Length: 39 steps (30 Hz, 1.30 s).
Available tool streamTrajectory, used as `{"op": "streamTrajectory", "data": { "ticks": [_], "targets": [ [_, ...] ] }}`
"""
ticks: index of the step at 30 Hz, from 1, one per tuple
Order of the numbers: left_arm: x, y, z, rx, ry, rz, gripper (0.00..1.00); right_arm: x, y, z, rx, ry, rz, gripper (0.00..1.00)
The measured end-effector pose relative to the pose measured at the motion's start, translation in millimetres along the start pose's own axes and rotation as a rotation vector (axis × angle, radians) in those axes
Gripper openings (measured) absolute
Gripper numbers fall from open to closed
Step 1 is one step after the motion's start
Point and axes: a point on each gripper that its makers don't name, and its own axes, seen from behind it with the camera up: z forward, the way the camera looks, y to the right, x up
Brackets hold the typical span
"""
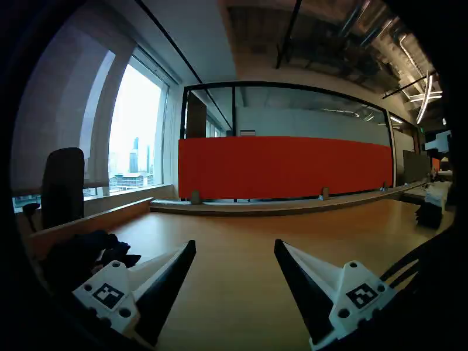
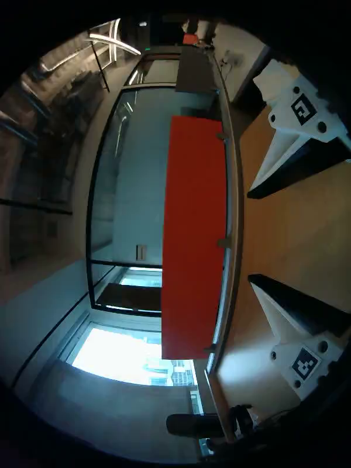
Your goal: Fold towel
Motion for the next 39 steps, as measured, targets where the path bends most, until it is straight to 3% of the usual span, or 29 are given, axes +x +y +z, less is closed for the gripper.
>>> {"op": "streamTrajectory", "data": {
  "ticks": [12,26,39],
  "targets": [
    [0,0.3,-0.2,0.0,0.0,0.0,1.0,-14,12,8.3,0.003,0.044,-0.022,1.0],
    [0,1.1,-0.6,0.0,0.0,0.0,1.0,-73,33,7.7,-0.029,0.047,0.061,1.0],
    [0,1.1,-0.5,0.0,0.0,0.0,1.0,-100,38,6.1,-0.037,0.062,0.101,1.0]
  ]
}}
